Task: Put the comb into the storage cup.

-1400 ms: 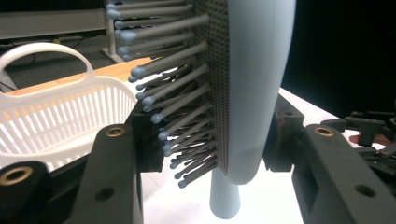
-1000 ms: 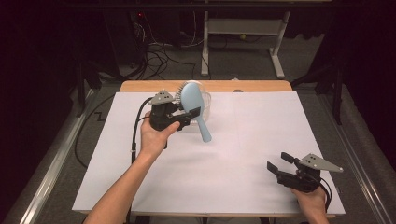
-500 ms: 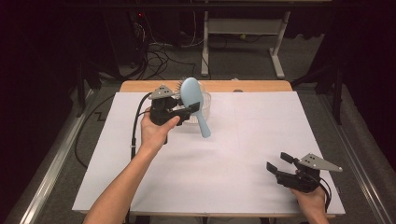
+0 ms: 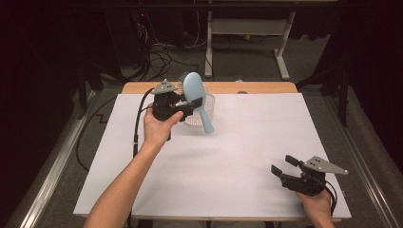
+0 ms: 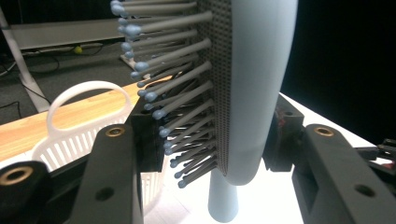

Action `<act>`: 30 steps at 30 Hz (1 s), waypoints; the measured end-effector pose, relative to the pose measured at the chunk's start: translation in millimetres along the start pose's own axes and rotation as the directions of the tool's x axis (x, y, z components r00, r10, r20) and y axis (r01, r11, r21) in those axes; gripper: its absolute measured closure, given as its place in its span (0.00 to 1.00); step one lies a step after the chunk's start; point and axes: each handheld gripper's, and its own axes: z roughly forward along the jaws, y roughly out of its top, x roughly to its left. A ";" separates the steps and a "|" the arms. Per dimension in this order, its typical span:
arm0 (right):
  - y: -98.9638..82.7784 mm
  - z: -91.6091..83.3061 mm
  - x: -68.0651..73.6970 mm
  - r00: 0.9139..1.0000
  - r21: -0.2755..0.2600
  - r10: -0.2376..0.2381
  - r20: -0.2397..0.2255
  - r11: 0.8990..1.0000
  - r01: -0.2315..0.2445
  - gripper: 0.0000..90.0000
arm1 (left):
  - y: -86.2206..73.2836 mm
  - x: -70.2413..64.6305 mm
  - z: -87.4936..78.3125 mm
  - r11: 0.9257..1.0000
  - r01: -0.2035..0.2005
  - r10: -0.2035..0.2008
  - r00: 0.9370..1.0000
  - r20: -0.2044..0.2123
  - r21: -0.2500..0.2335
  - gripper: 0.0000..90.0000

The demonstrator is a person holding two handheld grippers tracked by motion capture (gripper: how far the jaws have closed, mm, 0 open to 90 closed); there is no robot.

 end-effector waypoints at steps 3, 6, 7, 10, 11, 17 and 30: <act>0.0 -0.1 -0.1 1.000 -0.001 0.000 0.000 1.000 0.000 0.30 | 2.0 2.3 0.6 1.000 0.006 -0.006 1.000 0.000 -0.001 0.57; 0.0 -0.1 -0.1 1.000 -0.001 0.000 0.000 1.000 0.000 0.30 | 4.4 4.9 1.0 1.000 0.013 -0.013 1.000 -0.005 -0.002 0.57; 0.0 0.0 -0.2 1.000 -0.001 0.000 0.000 1.000 0.000 0.30 | 5.2 5.6 1.2 1.000 0.014 -0.014 1.000 -0.007 -0.003 0.57; -0.1 0.0 -0.3 1.000 0.000 0.004 0.001 1.000 -0.004 0.30 | 7.5 6.8 1.2 1.000 0.016 -0.017 1.000 -0.019 -0.011 0.57; -0.1 0.0 -0.3 1.000 0.000 0.004 0.002 1.000 -0.004 0.30 | 8.6 7.2 1.1 1.000 0.019 -0.019 1.000 -0.022 -0.012 0.57; -0.1 -0.1 -0.4 1.000 -0.001 0.003 0.000 1.000 -0.003 0.30 | 13.3 7.9 2.4 1.000 0.011 -0.011 0.999 -0.033 -0.010 0.57; -0.2 -0.4 -1.1 1.000 -0.003 0.006 -0.004 1.000 -0.006 0.30 | 26.6 11.6 12.2 1.000 0.004 -0.005 0.999 -0.048 -0.012 0.57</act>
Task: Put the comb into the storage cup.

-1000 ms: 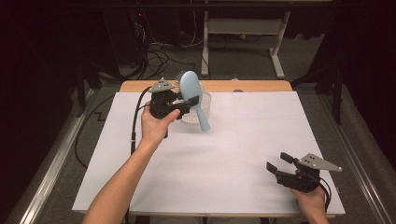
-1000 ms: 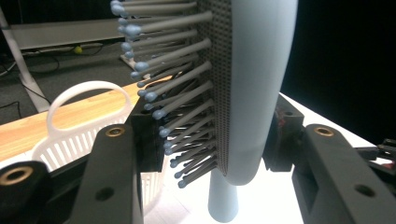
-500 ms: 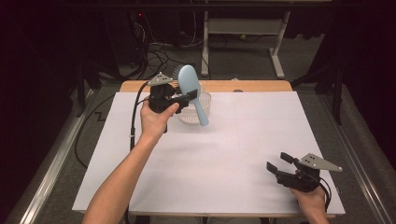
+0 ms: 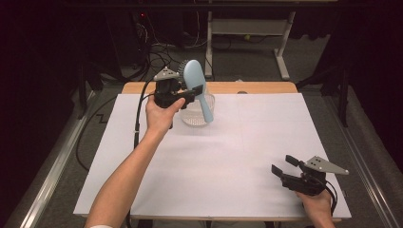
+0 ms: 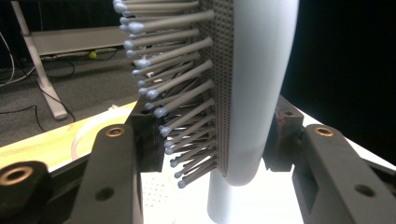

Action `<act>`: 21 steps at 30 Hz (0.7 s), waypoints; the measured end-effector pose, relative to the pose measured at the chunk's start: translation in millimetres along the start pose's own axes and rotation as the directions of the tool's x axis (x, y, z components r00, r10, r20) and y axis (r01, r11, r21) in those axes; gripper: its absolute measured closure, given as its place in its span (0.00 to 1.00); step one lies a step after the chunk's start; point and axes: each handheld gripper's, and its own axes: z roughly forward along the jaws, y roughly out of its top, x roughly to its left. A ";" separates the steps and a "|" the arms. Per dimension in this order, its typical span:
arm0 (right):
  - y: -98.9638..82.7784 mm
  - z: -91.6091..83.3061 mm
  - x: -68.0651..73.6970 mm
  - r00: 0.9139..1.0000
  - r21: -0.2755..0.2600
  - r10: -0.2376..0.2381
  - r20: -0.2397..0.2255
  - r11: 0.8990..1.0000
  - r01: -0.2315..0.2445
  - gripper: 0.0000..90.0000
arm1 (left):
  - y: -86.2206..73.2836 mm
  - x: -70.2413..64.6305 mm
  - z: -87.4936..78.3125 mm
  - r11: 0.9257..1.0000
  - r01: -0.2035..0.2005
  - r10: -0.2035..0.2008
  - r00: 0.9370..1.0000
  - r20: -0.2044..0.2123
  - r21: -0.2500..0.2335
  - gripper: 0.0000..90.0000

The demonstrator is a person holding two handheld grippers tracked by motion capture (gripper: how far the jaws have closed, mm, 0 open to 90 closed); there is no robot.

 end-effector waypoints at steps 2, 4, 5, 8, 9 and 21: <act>0.0 0.1 0.0 1.000 0.001 -0.001 -0.002 1.000 0.001 0.30 | 1.4 0.6 0.5 1.000 -0.012 0.012 1.000 -0.008 0.001 0.57; -0.1 0.5 0.3 1.000 0.003 -0.002 -0.005 1.000 0.002 0.30 | 3.3 1.6 0.9 1.000 -0.017 0.017 1.000 -0.012 0.001 0.57; -0.1 0.6 0.4 1.000 0.004 -0.004 -0.007 1.000 0.004 0.30 | 4.2 2.1 0.9 1.000 -0.017 0.017 1.000 -0.012 0.002 0.57; -0.1 0.7 0.5 1.000 0.002 -0.003 -0.006 1.000 0.003 0.30 | 7.5 2.9 1.3 1.000 -0.023 0.023 1.000 -0.013 0.001 0.57; -0.1 0.7 0.5 1.000 0.002 -0.001 -0.006 1.000 0.001 0.30 | 8.6 3.2 1.6 1.000 -0.020 0.020 1.000 -0.012 -0.005 0.57; -0.5 0.7 -0.1 1.000 0.006 0.003 -0.006 1.000 -0.003 0.30 | 20.2 12.7 3.7 1.000 -0.016 0.015 0.998 -0.057 -0.008 0.57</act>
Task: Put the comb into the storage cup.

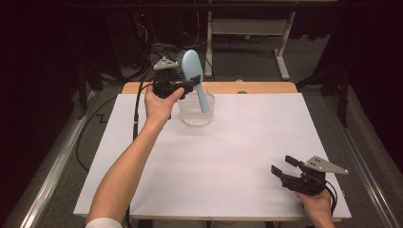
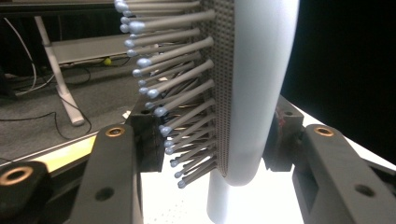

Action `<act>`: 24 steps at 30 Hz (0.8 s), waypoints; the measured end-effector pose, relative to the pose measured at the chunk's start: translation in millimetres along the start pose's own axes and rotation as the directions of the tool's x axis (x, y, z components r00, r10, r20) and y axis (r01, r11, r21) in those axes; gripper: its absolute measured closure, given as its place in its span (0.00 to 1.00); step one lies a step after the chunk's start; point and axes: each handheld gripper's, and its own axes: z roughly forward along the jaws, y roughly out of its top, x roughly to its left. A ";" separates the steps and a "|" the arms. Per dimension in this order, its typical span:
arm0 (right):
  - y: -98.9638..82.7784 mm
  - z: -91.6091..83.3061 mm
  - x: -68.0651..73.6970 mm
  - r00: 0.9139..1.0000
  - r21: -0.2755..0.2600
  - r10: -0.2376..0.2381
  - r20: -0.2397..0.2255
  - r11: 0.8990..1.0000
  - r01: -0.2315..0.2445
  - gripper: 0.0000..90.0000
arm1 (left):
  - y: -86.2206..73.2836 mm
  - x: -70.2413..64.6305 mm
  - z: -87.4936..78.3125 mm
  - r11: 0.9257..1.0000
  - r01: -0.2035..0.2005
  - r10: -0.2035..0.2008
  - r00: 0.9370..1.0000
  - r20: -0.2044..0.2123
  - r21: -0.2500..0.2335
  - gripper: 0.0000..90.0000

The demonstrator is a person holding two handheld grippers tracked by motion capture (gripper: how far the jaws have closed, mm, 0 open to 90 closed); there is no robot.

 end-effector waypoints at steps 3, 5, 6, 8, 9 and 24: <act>0.0 -0.5 0.3 1.000 -0.001 0.000 0.000 1.000 0.000 0.30 | 0.5 4.2 0.7 1.000 0.008 -0.008 1.000 -0.018 -0.002 0.57; 0.1 -0.6 0.2 1.000 -0.002 0.001 0.001 1.000 -0.001 0.30 | 0.7 7.6 1.3 1.000 0.017 -0.017 0.999 -0.027 -0.006 0.57; 0.1 -0.6 0.2 1.000 -0.002 0.001 0.001 1.000 -0.001 0.30 | 0.7 8.4 1.7 1.000 0.020 -0.020 0.999 -0.030 -0.007 0.57; 0.0 -0.3 0.2 1.000 -0.001 0.001 0.002 1.000 -0.001 0.30 | 1.0 10.8 2.9 1.000 0.022 -0.022 0.999 -0.038 -0.003 0.57; 0.0 -0.2 0.1 1.000 0.000 0.000 0.002 1.000 0.000 0.30 | 1.1 11.9 3.6 1.000 0.025 -0.025 0.999 -0.044 -0.004 0.57; 0.0 -1.3 -0.6 1.000 -0.007 0.006 0.003 1.000 -0.006 0.30 | -4.4 21.3 21.7 0.999 0.047 -0.046 0.995 -0.085 0.016 0.57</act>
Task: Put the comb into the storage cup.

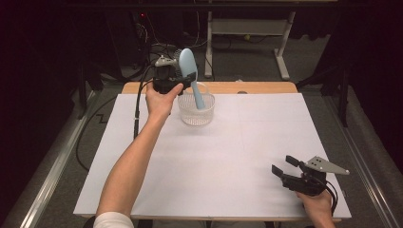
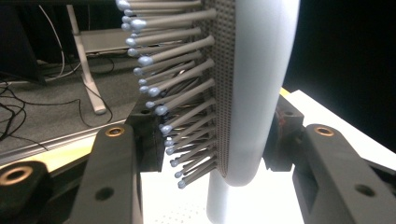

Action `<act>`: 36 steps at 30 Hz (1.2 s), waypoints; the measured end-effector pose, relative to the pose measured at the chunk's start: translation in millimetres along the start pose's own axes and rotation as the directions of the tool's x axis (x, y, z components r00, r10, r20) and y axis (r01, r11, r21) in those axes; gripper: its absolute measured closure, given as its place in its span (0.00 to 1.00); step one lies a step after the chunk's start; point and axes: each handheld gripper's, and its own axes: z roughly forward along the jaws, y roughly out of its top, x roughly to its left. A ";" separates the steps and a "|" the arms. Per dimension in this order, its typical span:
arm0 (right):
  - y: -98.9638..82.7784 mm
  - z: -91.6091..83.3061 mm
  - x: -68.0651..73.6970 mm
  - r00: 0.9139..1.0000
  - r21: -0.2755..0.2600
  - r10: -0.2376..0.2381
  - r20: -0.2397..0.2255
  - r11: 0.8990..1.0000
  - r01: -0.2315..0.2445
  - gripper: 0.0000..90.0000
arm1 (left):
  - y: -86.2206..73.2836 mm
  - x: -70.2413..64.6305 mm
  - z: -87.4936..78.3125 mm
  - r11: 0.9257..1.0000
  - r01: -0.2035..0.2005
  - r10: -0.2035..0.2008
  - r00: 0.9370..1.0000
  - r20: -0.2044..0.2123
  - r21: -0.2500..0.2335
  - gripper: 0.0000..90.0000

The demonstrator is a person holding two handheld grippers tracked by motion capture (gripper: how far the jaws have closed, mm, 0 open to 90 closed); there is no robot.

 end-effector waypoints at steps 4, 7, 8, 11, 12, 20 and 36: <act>0.0 0.0 0.0 1.000 0.000 0.000 -0.001 1.000 0.000 0.30 | -1.5 0.5 4.0 1.000 0.002 -0.002 1.000 -0.005 0.003 0.57; 0.0 -0.1 -0.1 1.000 -0.001 0.001 -0.002 1.000 -0.001 0.30 | -2.9 1.1 6.6 1.000 -0.001 0.001 1.000 -0.009 0.011 0.57; 0.0 -0.1 -0.2 1.000 -0.001 0.001 -0.003 1.000 -0.001 0.30 | -3.4 1.1 7.5 1.000 0.000 0.000 1.000 -0.009 0.013 0.57; 0.0 -0.1 -0.2 1.000 -0.002 0.001 -0.003 1.000 -0.001 0.30 | -4.6 0.9 9.9 1.000 0.001 -0.001 1.000 -0.011 0.019 0.57; 0.0 -0.1 -0.2 1.000 -0.001 0.001 -0.003 1.000 -0.001 0.30 | -4.9 1.0 10.7 1.000 0.003 -0.003 1.000 -0.010 0.020 0.57; 0.0 -0.3 -0.1 1.000 -0.001 0.000 -0.005 1.000 0.000 0.31 | -7.9 1.0 16.9 0.999 0.013 -0.013 1.000 -0.010 0.036 0.57; 0.1 -0.1 0.3 1.000 0.000 -0.006 -0.009 1.000 0.006 0.32 | -18.9 4.8 26.0 0.998 0.043 -0.042 0.999 -0.016 0.053 0.57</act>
